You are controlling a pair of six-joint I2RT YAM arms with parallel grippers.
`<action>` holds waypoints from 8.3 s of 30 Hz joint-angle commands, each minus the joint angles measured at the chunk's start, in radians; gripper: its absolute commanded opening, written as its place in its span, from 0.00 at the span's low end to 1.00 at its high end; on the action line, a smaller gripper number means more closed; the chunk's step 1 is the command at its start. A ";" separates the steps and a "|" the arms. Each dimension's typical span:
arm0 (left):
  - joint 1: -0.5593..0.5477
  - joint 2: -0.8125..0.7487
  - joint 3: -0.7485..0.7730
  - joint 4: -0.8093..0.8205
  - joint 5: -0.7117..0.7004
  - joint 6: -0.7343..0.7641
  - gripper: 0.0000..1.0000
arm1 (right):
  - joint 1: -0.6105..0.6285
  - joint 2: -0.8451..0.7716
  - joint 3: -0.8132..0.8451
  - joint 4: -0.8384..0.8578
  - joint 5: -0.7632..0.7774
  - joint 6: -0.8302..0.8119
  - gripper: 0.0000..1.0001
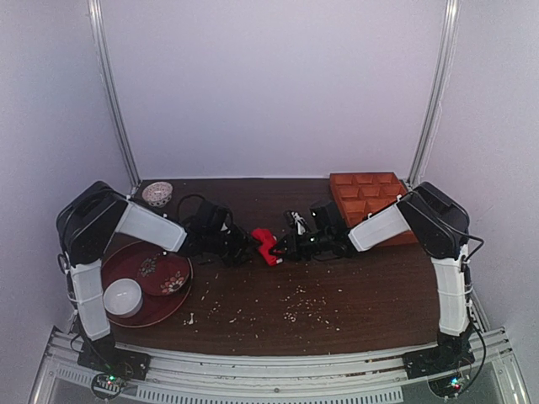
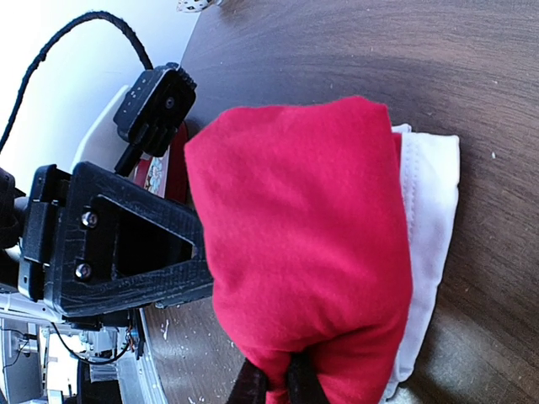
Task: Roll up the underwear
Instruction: Roll the underwear at the center of the board, then pick up the underwear from the center of the board, then move the storage box to the center of the board.
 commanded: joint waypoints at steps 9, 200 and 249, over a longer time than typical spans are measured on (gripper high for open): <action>-0.016 -0.044 -0.035 0.141 -0.008 0.011 0.48 | -0.001 -0.006 -0.008 -0.045 -0.010 -0.020 0.05; -0.007 0.324 0.796 0.144 0.661 0.124 0.00 | -0.630 -0.101 0.507 -1.130 0.791 -0.253 0.34; 0.013 0.322 0.746 0.215 0.675 0.074 0.00 | -0.612 -0.264 0.167 -0.966 0.676 -0.214 0.34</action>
